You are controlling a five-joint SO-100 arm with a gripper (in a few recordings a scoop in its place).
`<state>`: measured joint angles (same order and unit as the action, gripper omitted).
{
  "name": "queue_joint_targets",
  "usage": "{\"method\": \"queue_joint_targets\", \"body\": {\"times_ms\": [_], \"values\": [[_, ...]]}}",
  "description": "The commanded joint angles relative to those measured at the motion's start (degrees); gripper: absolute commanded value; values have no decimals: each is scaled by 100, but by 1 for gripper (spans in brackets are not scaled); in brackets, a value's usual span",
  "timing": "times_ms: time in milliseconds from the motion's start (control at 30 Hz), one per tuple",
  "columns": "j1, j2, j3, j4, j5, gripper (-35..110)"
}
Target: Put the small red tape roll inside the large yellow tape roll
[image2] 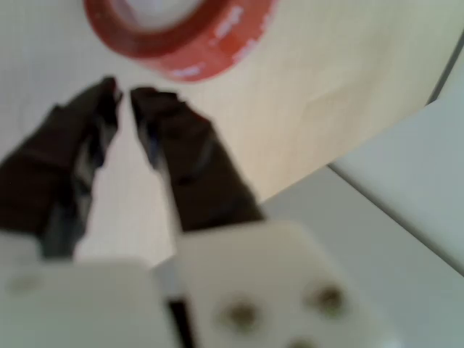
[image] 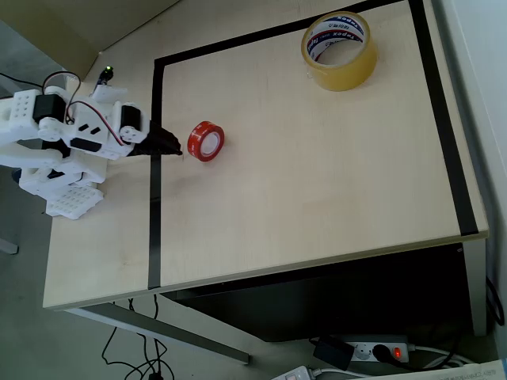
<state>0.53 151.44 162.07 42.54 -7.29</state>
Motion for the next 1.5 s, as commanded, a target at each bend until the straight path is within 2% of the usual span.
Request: {"method": "queue_joint_targets", "body": {"times_ms": [0, 333, 700, 1067, 1300, 1467], "values": [[-220, -668, -677, -369, -88, 0], [-334, -1626, -870, -1195, -105, 0], [-185, -1740, 114, -3709, -79, 0], [-141, -1397, 237, -3665, -88, 0], [-44, -1055, -387, -1362, -132, 0], [-70, -1081, -527, -1169, -132, 0]]}}
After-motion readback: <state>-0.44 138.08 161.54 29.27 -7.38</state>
